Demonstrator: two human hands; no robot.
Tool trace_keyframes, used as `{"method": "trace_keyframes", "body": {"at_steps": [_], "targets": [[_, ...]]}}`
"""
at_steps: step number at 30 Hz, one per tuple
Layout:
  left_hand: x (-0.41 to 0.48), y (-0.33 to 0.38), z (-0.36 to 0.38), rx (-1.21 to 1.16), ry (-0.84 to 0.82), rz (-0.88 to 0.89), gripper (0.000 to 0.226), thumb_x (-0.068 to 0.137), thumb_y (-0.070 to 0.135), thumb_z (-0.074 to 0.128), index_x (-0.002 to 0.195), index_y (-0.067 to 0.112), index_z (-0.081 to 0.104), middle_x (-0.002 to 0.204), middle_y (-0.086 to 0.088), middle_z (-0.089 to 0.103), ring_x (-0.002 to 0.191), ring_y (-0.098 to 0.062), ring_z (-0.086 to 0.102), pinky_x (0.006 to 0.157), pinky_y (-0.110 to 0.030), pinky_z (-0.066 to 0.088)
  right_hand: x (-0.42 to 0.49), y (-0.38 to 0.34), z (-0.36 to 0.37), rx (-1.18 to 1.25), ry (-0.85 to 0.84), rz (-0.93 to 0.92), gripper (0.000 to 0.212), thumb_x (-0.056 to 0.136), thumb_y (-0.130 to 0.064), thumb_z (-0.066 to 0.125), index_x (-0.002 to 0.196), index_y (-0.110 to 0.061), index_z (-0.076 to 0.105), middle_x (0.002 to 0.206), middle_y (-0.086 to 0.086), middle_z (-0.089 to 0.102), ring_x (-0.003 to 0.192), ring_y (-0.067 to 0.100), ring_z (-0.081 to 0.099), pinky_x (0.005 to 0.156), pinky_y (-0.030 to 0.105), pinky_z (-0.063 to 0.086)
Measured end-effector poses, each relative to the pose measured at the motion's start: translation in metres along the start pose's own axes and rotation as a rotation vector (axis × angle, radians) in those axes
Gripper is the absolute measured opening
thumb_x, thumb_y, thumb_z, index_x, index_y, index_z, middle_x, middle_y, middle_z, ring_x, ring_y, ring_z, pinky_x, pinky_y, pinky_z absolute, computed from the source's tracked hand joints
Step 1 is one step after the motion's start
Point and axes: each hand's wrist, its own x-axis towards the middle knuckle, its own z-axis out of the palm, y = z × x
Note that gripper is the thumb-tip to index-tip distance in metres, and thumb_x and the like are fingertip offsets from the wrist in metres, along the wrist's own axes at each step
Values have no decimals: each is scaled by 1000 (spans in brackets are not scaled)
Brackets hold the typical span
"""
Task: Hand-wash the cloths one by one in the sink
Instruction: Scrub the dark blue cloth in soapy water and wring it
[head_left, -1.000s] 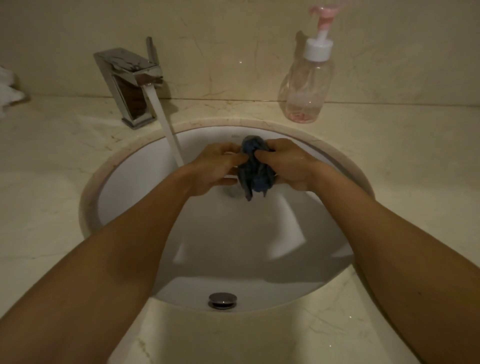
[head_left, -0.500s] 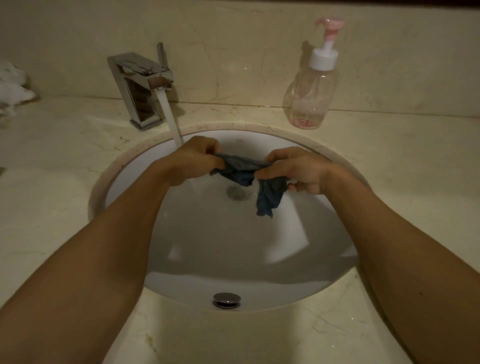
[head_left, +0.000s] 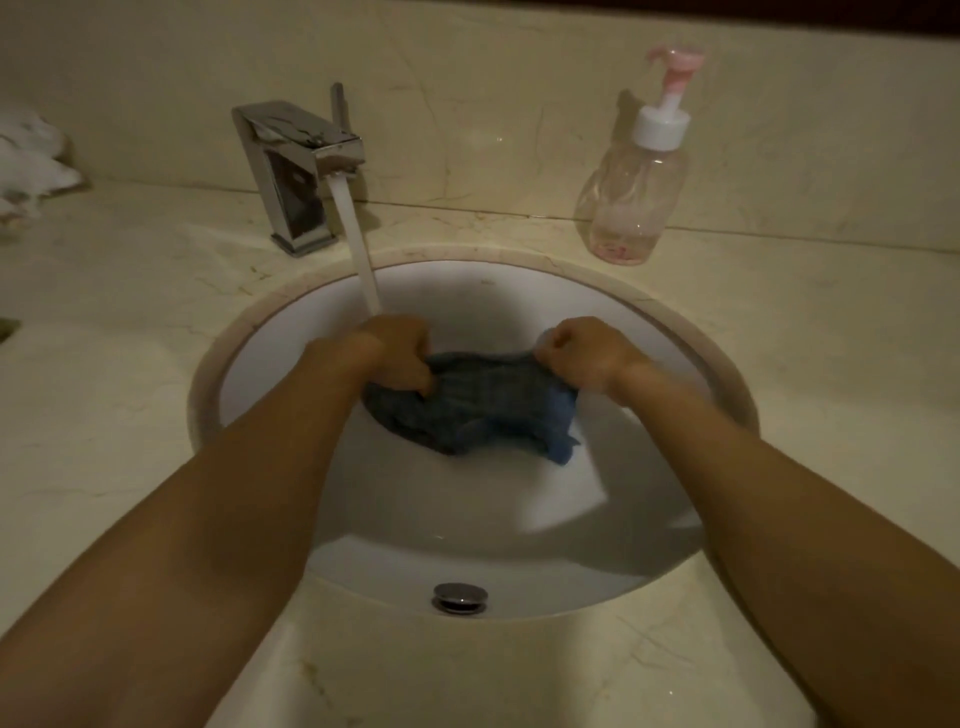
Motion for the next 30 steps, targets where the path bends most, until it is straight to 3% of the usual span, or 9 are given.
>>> {"method": "trace_keyframes", "body": {"at_steps": [3, 6, 10, 12, 16, 18, 21, 27, 30], "targets": [[7, 10, 17, 152, -3, 88, 27, 92, 19, 66, 114, 5, 62, 117, -17, 60, 107, -34, 58, 98, -46, 50, 0, -10, 22, -300, 91, -58, 32, 100, -29, 59, 128, -15, 63, 128, 13, 57, 120, 36, 56, 96, 44, 48], [15, 22, 32, 177, -131, 161, 28, 95, 31, 59, 101, 4, 65, 104, -16, 64, 93, -33, 61, 88, -44, 52, 6, -15, 49, -273, -290, -248, 26, 97, -34, 58, 112, -15, 69, 109, 7, 68, 99, 31, 65, 81, 40, 52], [29, 13, 54, 216, -153, 102, 76, 96, 62, 44, 155, 16, 31, 160, -13, 31, 144, -30, 33, 119, -39, 28, 15, -3, 51, -481, -275, -134, 67, 95, -21, 62, 157, -22, 36, 160, 7, 35, 142, 34, 41, 110, 49, 43], [29, 6, 59, 268, -168, 57, 83, 97, 66, 40, 161, 21, 11, 168, -8, 9, 153, -30, 14, 123, -44, 15, 14, -1, 47, -583, -254, -64, 82, 95, -22, 63, 163, -23, 18, 168, 3, 19, 152, 32, 25, 117, 57, 32], [26, 14, 53, 136, -22, 157, 27, 100, 35, 50, 110, 12, 60, 123, -16, 61, 100, -29, 58, 88, -39, 46, 5, -15, 50, -497, -269, -100, 36, 97, -24, 59, 131, -12, 56, 127, 14, 60, 110, 32, 62, 94, 46, 53], [28, 20, 47, 42, -13, 137, 31, 102, 31, 44, 92, 7, 60, 98, -12, 64, 83, -28, 59, 79, -39, 48, -1, -24, 44, -221, -438, -5, 26, 92, -22, 60, 111, -4, 63, 100, 16, 67, 86, 31, 66, 77, 39, 55], [27, 16, 41, -87, -65, 31, 41, 104, 43, 40, 118, 9, 57, 115, -6, 57, 106, -30, 57, 94, -37, 45, -1, -25, 29, 256, -530, 166, 19, 82, -15, 64, 89, 3, 67, 79, 21, 66, 67, 31, 64, 62, 34, 53], [29, -5, 38, -85, 198, 26, 45, 94, 24, 61, 136, 13, 47, 133, -13, 52, 122, -36, 52, 106, -49, 45, 16, -1, 22, -267, 55, -82, 38, 94, -33, 70, 124, -12, 65, 126, 12, 62, 113, 33, 59, 93, 40, 51], [30, 10, 39, -70, -9, 140, 12, 96, 24, 57, 97, 13, 60, 106, -10, 61, 105, -33, 58, 91, -38, 47, 16, -13, 33, -70, -223, -189, 29, 98, -42, 61, 110, -18, 72, 114, 5, 69, 105, 26, 64, 88, 33, 50]]}}
